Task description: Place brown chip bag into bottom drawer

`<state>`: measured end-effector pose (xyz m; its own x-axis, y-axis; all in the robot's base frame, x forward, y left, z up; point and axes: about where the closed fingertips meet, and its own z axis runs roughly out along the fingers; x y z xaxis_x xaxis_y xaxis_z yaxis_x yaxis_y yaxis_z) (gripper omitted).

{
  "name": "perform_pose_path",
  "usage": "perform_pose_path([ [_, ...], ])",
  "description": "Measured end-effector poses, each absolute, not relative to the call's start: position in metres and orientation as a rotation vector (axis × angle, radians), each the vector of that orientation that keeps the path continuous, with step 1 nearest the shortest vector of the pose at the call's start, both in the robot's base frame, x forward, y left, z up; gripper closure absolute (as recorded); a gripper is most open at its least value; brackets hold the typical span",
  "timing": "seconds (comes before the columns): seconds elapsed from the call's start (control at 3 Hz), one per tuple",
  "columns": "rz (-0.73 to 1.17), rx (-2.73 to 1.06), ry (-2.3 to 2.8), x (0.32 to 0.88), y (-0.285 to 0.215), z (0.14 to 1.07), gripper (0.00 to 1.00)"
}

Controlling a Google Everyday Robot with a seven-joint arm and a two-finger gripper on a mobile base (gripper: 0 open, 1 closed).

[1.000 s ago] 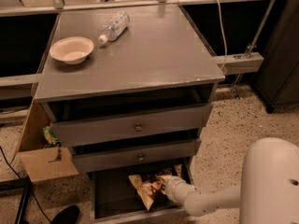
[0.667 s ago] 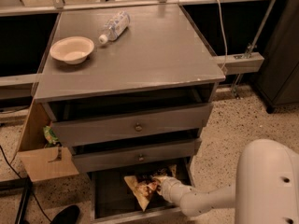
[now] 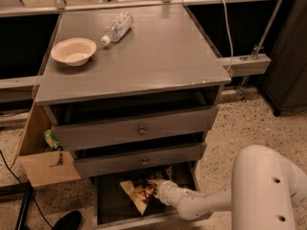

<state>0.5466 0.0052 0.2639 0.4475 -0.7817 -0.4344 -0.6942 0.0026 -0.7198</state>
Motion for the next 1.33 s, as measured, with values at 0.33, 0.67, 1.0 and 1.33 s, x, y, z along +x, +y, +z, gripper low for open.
perform_pose_path([
  [0.33,-0.132,-1.718,1.266,0.562,0.009,0.258,1.00],
  [0.67,-0.152,-1.724,1.270,0.577,0.009,0.246,1.00],
  [1.0,-0.142,-1.769,1.288,0.597,0.008,0.213,1.00],
  [1.33,-0.143,-1.767,1.287,0.597,0.008,0.213,1.00],
])
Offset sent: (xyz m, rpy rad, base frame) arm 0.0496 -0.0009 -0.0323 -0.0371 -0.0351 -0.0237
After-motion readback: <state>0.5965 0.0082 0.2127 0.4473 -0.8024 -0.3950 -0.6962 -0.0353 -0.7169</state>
